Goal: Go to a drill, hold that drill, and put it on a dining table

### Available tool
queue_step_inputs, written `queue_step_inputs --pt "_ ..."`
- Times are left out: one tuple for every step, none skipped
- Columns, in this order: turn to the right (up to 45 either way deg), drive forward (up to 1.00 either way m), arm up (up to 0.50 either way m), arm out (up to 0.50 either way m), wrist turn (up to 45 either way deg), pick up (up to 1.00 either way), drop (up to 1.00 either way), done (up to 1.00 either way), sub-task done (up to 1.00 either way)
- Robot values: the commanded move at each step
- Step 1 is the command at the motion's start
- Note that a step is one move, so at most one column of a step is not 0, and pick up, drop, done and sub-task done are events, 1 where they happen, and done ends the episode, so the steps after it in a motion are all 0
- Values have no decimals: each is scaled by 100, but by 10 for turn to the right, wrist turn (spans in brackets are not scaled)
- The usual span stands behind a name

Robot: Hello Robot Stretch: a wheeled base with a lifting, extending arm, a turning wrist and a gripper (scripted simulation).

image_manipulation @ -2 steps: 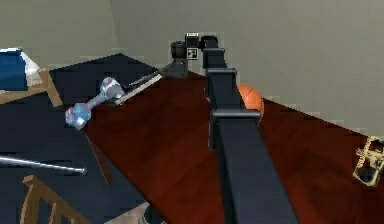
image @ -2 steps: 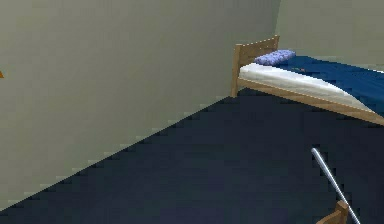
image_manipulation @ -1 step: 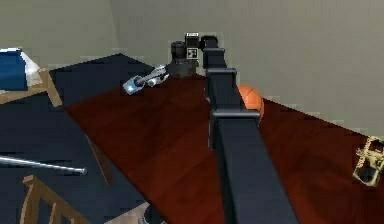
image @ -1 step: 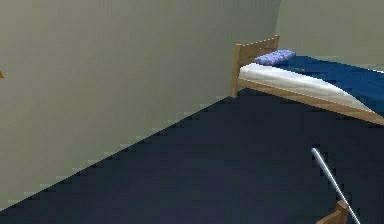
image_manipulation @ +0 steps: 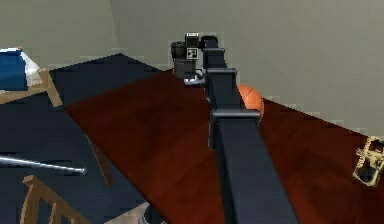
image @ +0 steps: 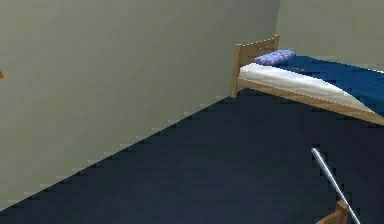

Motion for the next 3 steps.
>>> queue_step_inputs --pt "0 0 0 0 30 0 0 0 0" --pt "0 0 -32 0 0 0 0 0 0" --pt "0 0 0 0 0 0 100 0 0"
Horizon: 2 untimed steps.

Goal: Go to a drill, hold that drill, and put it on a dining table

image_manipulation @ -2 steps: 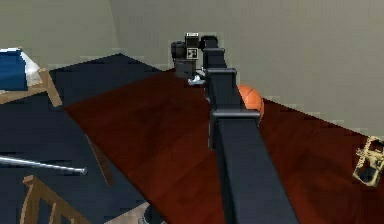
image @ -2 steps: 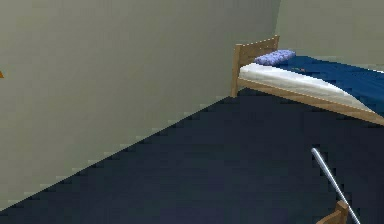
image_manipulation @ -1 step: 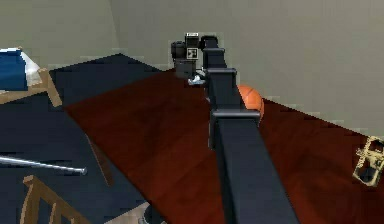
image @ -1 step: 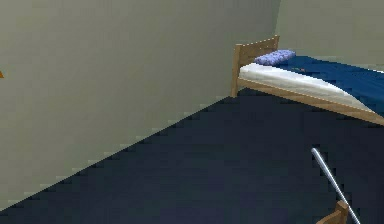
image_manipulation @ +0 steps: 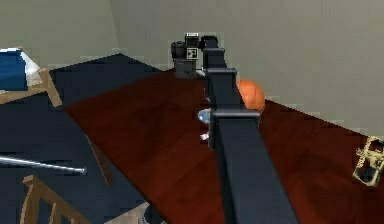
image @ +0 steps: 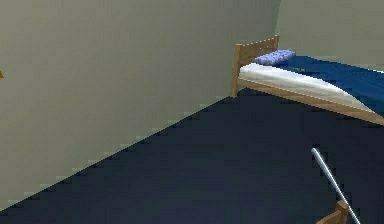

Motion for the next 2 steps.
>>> queue_step_inputs --pt "0 0 0 -10 0 0 0 0 0" --pt "0 0 0 0 0 0 0 100 0"
